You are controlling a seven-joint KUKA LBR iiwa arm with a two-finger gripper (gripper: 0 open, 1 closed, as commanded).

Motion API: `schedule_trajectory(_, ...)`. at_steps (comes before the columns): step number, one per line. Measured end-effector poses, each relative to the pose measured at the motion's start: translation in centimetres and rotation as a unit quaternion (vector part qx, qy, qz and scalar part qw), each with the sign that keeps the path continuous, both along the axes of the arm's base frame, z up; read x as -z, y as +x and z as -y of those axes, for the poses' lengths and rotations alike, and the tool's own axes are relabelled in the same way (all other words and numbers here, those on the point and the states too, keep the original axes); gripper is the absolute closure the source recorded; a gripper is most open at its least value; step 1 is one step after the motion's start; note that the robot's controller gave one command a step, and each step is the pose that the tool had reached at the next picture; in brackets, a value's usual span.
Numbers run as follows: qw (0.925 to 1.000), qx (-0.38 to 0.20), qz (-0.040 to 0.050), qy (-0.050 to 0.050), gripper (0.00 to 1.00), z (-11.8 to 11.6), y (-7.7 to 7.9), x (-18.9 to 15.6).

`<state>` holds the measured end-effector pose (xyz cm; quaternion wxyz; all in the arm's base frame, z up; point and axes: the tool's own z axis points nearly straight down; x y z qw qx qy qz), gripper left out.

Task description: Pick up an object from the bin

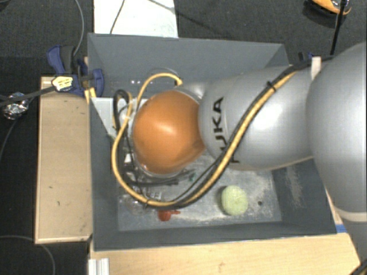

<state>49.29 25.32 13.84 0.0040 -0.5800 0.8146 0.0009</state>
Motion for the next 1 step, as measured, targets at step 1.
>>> schedule_trajectory(1, 1.0000, 0.001, 0.0013, 0.001, 1.00, -0.04, 0.08, -0.80)
